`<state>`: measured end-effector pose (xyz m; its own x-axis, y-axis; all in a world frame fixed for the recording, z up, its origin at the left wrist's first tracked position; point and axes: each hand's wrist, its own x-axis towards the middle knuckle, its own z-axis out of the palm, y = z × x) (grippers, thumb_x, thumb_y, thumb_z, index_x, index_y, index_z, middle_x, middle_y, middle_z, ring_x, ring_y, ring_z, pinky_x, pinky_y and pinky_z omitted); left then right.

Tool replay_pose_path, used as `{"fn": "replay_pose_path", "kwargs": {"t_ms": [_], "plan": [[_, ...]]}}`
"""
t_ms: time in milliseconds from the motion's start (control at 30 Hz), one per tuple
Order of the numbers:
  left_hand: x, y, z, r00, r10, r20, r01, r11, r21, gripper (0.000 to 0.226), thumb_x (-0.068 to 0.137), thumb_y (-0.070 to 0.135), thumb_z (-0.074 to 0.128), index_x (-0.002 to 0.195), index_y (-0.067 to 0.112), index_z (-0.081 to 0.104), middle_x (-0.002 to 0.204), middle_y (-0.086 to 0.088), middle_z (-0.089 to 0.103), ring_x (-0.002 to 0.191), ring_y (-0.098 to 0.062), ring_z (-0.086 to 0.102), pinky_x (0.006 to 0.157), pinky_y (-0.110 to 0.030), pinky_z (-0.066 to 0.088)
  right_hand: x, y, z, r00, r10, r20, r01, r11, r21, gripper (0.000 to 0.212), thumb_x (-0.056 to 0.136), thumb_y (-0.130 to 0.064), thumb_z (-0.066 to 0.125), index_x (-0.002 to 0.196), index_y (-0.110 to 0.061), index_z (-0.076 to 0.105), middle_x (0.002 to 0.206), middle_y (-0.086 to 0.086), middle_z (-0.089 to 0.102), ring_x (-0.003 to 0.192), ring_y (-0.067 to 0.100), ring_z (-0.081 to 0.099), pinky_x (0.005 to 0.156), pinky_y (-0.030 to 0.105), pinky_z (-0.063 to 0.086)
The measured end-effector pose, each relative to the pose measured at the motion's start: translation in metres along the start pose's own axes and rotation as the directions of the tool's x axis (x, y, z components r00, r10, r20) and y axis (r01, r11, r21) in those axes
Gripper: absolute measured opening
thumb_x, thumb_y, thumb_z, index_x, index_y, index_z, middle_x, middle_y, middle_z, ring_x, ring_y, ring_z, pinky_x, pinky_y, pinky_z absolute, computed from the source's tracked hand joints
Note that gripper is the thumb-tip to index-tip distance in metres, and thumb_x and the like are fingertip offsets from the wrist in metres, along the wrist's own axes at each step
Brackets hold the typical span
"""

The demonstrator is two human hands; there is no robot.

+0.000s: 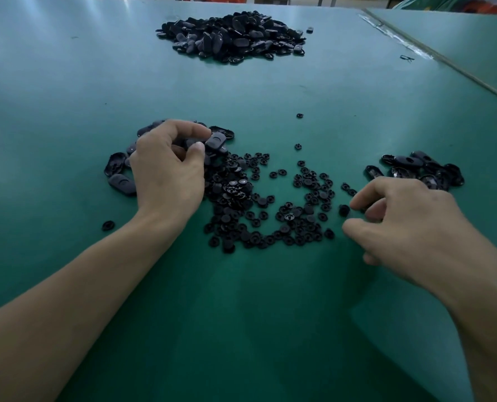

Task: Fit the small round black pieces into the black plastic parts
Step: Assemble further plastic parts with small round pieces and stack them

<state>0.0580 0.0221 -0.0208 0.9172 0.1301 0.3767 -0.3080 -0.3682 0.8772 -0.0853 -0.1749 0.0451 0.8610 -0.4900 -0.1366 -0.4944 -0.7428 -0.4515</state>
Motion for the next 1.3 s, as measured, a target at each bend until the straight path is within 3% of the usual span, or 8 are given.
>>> {"fn": "replay_pose_path", "kwargs": {"t_ms": [167, 367, 533, 700, 800, 933, 1133, 1300], "plan": [[-0.001, 0.003, 0.000, 1.000, -0.022, -0.019, 0.023, 0.999, 0.040, 0.044, 0.088, 0.000, 0.060, 0.085, 0.044, 0.066, 0.070, 0.035, 0.061, 0.059, 0.004, 0.052, 0.060, -0.007, 0.041, 0.004, 0.003, 0.002, 0.999, 0.015, 0.035, -0.016, 1.000, 0.023, 0.014, 0.075, -0.023, 0.067, 0.084, -0.032, 0.060, 0.093, -0.004, 0.063, 0.077, 0.027, 0.069, 0.078, 0.042, 0.058], [0.001, 0.004, 0.000, 1.000, 0.024, -0.012, -0.023, 0.999, 0.024, 0.040, 0.087, 0.003, 0.059, 0.096, 0.042, 0.065, 0.118, 0.003, 0.062, 0.099, -0.025, 0.066, 0.092, -0.052, 0.053, 0.011, 0.011, 0.006, 0.999, -0.048, -0.001, 0.048, 0.999, -0.001, 0.014, 0.088, -0.019, 0.069, 0.083, -0.031, 0.064, 0.096, -0.001, 0.065, 0.076, 0.023, 0.068, 0.085, 0.041, 0.057], [-0.003, 0.008, 0.000, 0.994, 0.113, -0.009, -0.113, 0.994, -0.004, 0.035, 0.088, 0.007, 0.062, 0.085, 0.042, 0.063, 0.099, 0.003, 0.063, 0.083, -0.027, 0.067, 0.075, -0.044, 0.056, 0.015, 0.019, 0.009, 0.990, -0.120, -0.080, 0.121, 0.993, 0.000, 0.016, 0.088, -0.025, 0.073, 0.076, -0.030, 0.063, 0.087, -0.005, 0.064, 0.082, 0.014, 0.060, 0.075, 0.029, 0.046], [-0.013, 0.016, 0.001, 0.960, 0.258, 0.108, -0.252, 0.966, -0.063, 0.024, 0.088, 0.005, 0.067, 0.086, 0.029, 0.065, 0.082, 0.006, 0.067, 0.060, -0.002, 0.054, 0.056, -0.011, 0.039, 0.017, 0.008, 0.019, 0.885, -0.352, -0.306, 0.400, 0.910, 0.109, 0.013, 0.089, -0.022, 0.073, 0.081, -0.028, 0.065, 0.079, -0.011, 0.064, 0.068, -0.001, 0.060, 0.063, 0.015, 0.044], [-0.021, 0.022, 0.001, 0.914, 0.348, 0.211, -0.328, 0.937, -0.124, 0.018, 0.086, 0.004, 0.070, 0.091, 0.021, 0.066, 0.081, 0.009, 0.067, 0.059, -0.008, 0.056, 0.054, -0.014, 0.044, 0.017, -0.002, 0.032, 0.816, -0.424, -0.393, 0.543, 0.795, 0.269, 0.011, 0.095, -0.015, 0.065, 0.088, -0.023, 0.060, 0.086, -0.007, 0.065, 0.064, 0.002, 0.066, 0.058, 0.013, 0.051], [-0.027, 0.026, 0.000, 0.865, 0.381, 0.328, -0.338, 0.924, -0.181, 0.017, 0.087, 0.020, 0.071, 0.103, 0.023, 0.067, 0.081, 0.010, 0.072, 0.065, -0.012, 0.065, 0.057, -0.017, 0.048, 0.019, -0.007, 0.051, 0.757, -0.474, -0.451, 0.635, 0.698, 0.332, 0.006, 0.095, -0.011, 0.064, 0.093, -0.015, 0.061, 0.083, -0.005, 0.067, 0.074, 0.010, 0.068, 0.068, 0.032, 0.056], [-0.026, 0.025, 0.001, 0.833, 0.397, 0.385, -0.374, 0.917, -0.136, 0.030, 0.090, 0.041, 0.061, 0.113, 0.024, 0.070, 0.078, 0.018, 0.072, 0.056, -0.023, 0.063, 0.054, -0.036, 0.050, 0.017, -0.014, 0.065, 0.666, -0.573, -0.477, 0.744, 0.551, 0.377, 0.002, 0.089, -0.010, 0.069, 0.090, -0.012, 0.070, 0.091, -0.003, 0.071, 0.084, 0.008, 0.067, 0.075, 0.021, 0.054], [-0.026, 0.025, 0.001, 0.830, 0.401, 0.389, -0.368, 0.916, -0.159, 0.033, 0.094, 0.041, 0.053, 0.115, 0.023, 0.070, 0.084, 0.009, 0.074, 0.061, -0.019, 0.064, 0.056, -0.033, 0.051, 0.021, -0.017, 0.071, 0.646, -0.570, -0.507, 0.762, 0.524, 0.381, 0.018, 0.084, 0.006, 0.069, 0.095, -0.008, 0.070, 0.106, -0.001, 0.065, 0.097, 0.011, 0.066, 0.084, 0.026, 0.056]]}}
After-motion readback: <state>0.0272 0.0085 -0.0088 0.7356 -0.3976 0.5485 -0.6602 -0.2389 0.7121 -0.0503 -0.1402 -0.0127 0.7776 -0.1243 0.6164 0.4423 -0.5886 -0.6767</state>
